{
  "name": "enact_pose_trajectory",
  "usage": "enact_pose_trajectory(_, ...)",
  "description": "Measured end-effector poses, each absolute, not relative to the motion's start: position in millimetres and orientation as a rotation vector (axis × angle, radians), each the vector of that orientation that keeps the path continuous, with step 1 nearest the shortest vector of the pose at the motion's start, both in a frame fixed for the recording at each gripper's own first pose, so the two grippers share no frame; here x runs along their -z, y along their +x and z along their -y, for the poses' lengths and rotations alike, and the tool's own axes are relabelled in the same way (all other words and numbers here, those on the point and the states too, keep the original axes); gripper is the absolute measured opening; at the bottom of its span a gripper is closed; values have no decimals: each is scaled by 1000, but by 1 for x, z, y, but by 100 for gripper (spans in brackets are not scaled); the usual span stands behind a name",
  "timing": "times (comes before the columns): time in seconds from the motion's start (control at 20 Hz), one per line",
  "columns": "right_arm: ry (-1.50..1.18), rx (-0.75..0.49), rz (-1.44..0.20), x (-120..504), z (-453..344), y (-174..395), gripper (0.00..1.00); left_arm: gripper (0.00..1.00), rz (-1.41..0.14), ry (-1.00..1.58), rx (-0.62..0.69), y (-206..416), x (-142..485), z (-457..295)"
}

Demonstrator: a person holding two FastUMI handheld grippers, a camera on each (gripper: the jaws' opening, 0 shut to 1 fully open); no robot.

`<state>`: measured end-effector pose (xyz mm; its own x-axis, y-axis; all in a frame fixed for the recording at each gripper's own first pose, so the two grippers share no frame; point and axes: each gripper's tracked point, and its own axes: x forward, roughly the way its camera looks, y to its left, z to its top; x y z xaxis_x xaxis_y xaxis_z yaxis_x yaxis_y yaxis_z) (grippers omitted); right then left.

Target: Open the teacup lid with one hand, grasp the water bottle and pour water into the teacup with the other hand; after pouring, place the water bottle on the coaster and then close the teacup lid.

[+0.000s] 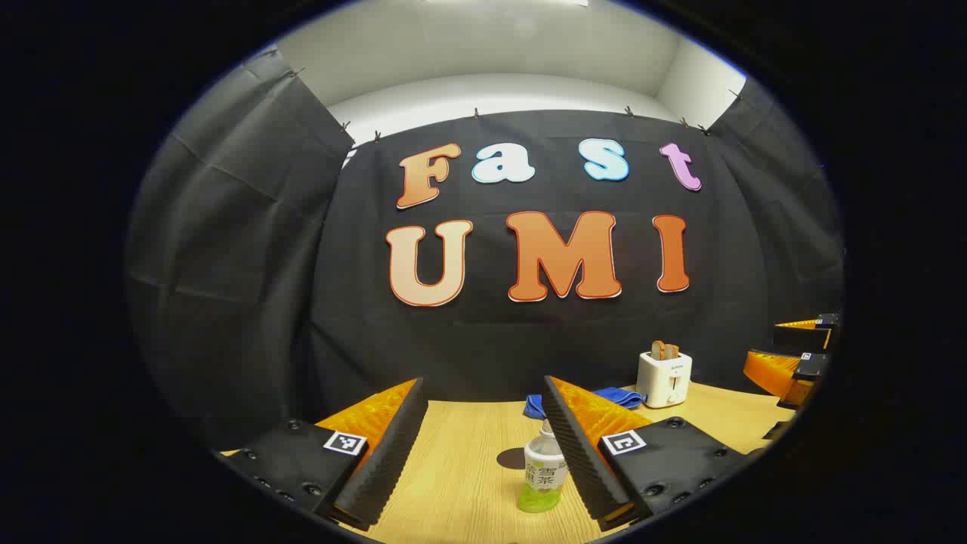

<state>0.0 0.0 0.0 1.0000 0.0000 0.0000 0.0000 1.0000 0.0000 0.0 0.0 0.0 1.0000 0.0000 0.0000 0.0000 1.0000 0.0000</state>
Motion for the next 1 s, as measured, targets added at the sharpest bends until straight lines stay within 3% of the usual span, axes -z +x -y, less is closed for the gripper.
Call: enact_pose_trajectory(1.0,7,-29,-44,26,-11,11,98,96,26,35,13,0,4,5)
